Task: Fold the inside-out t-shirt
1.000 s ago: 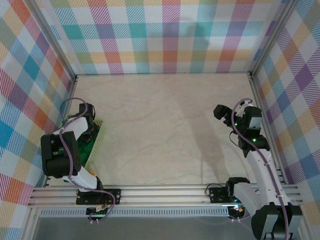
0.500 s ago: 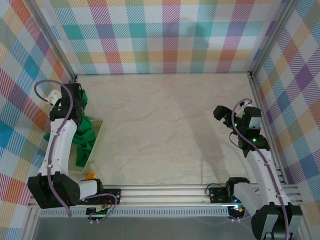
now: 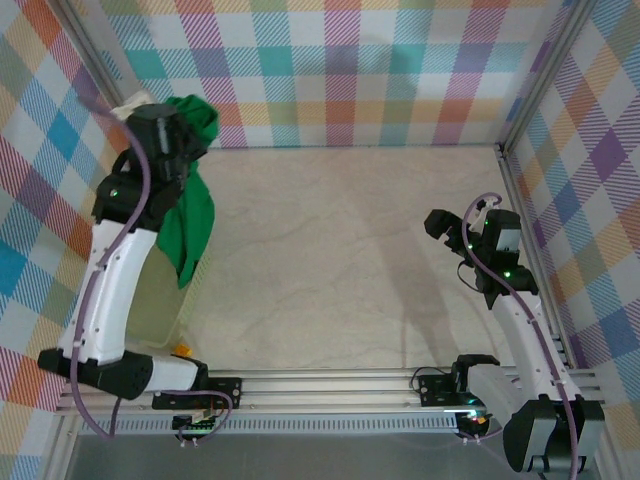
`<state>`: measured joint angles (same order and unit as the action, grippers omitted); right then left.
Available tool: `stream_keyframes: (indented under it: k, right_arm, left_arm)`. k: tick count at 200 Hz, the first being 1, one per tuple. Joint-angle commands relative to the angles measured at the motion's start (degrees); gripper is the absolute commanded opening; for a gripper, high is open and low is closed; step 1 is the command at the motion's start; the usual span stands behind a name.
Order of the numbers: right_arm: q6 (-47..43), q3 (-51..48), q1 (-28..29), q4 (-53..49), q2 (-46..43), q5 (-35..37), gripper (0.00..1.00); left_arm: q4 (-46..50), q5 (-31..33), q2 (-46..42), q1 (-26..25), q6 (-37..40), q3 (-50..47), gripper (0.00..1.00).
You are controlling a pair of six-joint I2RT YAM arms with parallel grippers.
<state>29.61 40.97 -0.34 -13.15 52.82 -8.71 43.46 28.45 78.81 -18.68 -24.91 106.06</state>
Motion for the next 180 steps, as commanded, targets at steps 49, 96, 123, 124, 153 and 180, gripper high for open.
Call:
stream_keyframes:
  k: [49, 96, 123, 124, 153, 180]
  right_arm:
    - [0.01, 2.39, 0.28, -1.55, 0.07, -0.78, 1.0]
    - [0.1, 5.15, 0.68, -2.49, 3.18, -1.84, 1.0]
    - [1.03, 5.24, 1.69, -2.08, 4.76, -1.4, 1.0]
    - [1.05, 5.2, 1.72, -2.07, 4.84, -1.4, 1.0]
    - [0.86, 5.18, 4.41, -1.95, 7.68, -1.31, 1.0]
    - [-0.42, 6.29, 7.91, -2.08, 11.01, -1.18, 1.0]
  left_arm:
    - [1.74, -4.72, 21.01, -17.38, 6.27, 14.67, 0.0]
    - [4.31, -8.88, 33.43, -19.79, 4.9, 17.93, 0.0]
    - [3.07, -12.84, 37.03, -20.25, 3.47, 12.81, 0.03]
    - [3.01, -13.22, 37.16, -20.25, 3.47, 12.57, 0.04]
    - [1.32, -19.2, 37.92, -21.48, 3.79, 6.6, 0.39]
    - [-3.91, -16.21, 29.23, -21.25, 3.61, -6.09, 0.74]
